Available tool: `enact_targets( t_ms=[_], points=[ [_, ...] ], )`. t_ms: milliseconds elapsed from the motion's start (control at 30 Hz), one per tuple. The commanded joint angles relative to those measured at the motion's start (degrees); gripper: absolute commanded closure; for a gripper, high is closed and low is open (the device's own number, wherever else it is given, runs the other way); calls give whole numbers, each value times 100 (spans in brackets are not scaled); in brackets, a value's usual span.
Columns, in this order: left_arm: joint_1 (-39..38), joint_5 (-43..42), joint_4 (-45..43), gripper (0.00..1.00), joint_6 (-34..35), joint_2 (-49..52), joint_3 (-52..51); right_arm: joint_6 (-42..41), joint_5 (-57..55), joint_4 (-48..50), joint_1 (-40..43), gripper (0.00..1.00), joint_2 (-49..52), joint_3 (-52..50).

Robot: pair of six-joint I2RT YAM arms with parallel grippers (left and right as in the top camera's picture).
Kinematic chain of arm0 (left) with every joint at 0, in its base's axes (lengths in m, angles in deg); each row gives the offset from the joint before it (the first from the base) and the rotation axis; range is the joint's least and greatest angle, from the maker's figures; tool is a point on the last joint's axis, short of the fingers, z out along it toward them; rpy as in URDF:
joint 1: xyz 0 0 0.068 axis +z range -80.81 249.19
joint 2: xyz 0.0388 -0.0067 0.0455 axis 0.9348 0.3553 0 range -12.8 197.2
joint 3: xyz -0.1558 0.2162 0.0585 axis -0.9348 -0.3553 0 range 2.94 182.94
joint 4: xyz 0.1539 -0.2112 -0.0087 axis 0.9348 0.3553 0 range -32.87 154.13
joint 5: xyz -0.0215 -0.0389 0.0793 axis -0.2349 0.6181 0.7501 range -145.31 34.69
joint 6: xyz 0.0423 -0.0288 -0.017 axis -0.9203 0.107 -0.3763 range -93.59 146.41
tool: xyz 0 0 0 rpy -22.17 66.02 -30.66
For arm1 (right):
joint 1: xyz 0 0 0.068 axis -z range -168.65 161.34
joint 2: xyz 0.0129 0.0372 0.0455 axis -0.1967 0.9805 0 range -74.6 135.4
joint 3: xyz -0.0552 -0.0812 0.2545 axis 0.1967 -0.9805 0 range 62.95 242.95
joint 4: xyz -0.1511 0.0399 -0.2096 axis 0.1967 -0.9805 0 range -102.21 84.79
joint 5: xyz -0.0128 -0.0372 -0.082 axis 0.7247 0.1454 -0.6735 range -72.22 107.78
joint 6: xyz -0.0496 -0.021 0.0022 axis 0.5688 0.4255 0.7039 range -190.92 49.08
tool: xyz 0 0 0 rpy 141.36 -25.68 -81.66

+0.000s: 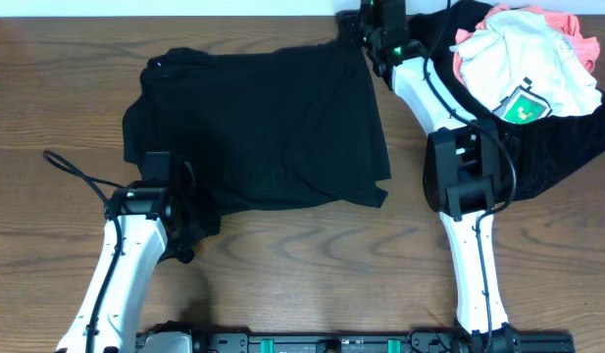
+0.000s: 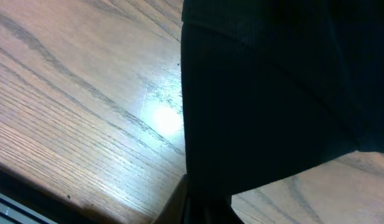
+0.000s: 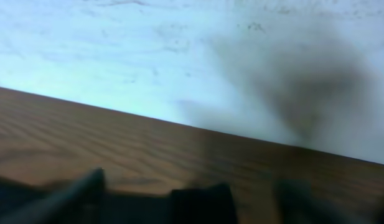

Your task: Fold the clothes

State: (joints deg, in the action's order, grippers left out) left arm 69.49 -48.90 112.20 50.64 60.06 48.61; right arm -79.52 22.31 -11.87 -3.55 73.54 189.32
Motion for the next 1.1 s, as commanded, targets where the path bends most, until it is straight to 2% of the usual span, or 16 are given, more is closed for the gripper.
enact_targets(
  t_ms=[0,167,267,433,633,700,800,1067],
  points=[
    [-7,68,22,94,74,-26,70,-81,-109,-306,35,12,-291,114],
    [-7,68,20,94,74,-26,70,-52,-107,-1998,42,22,-1069,114],
    [-7,68,20,94,74,-26,70,-33,-109,-3416,24,34,-1711,114],
    [-7,68,-7,94,74,-26,70,-35,-24,-5410,-4,47,-2422,111],
    [-7,68,-9,94,74,-26,70,-37,326,-6854,-46,62,-2728,26],
    [-7,68,-9,94,74,-26,70,-24,286,-7066,-90,64,-2830,-232],
    [-7,68,-7,94,74,-26,70,-35,168,-6905,-201,65,-3165,-1132],
    [-7,68,-70,94,74,-26,70,-101,461,-5097,-533,60,-4636,-4398]
  ],
)
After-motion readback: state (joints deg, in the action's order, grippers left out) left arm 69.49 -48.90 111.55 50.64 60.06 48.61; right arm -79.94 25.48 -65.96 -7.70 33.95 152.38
